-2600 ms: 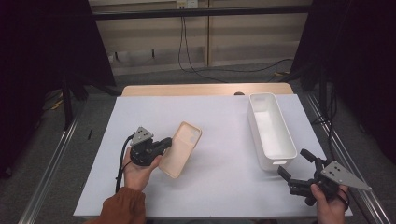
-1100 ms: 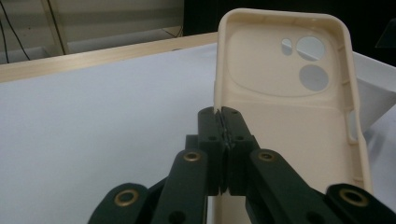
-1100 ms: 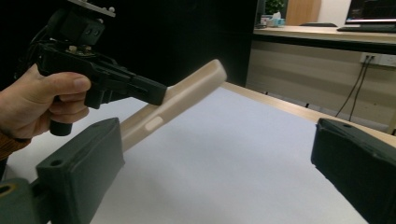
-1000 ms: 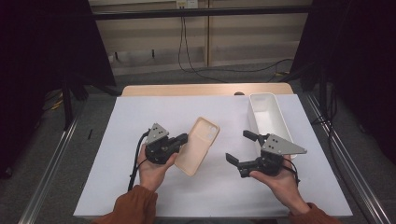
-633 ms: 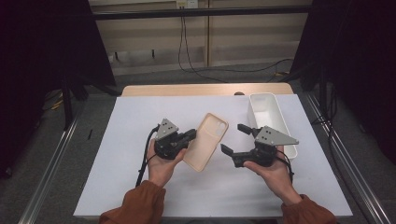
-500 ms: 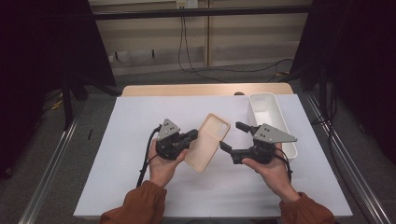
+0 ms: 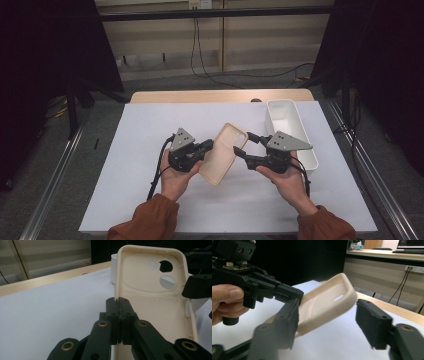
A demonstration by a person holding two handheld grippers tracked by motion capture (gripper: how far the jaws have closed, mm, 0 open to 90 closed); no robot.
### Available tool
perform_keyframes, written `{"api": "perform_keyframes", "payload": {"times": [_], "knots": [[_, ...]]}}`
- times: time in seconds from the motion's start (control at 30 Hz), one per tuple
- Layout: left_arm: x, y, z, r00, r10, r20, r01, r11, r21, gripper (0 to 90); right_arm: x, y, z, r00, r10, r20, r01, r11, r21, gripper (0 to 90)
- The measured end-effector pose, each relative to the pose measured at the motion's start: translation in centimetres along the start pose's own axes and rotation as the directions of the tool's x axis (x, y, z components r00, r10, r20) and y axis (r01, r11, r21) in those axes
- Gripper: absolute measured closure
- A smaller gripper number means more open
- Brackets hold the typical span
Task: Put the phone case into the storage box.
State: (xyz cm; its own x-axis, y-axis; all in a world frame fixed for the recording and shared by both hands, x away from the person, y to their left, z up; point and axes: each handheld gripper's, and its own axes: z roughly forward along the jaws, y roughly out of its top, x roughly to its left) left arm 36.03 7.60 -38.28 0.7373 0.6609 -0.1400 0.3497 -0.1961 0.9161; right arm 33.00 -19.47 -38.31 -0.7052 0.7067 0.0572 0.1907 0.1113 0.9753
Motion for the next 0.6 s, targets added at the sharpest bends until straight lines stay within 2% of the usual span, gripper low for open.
{"api": "perform_keyframes", "payload": {"times": [0.17, 0.6], "knots": [[-0.13, 0.03, -0.16, 1.0000, 0.006, 0.002, -0.006, 1.0000, -0.004, 88.2, -0.05, -0.14, 0.11, 0.9999, 0.008, -0.013, -0.008, 1.000, 0.012, 46.0], [-0.76, 0.11, -0.81, 0.9998, 0.022, -0.004, -0.022, 0.9991, -0.037, 88.1, -0.40, -0.14, -0.15, 0.9999, 0.008, 0.014, -0.009, 1.000, 0.015, 57.3]]}}
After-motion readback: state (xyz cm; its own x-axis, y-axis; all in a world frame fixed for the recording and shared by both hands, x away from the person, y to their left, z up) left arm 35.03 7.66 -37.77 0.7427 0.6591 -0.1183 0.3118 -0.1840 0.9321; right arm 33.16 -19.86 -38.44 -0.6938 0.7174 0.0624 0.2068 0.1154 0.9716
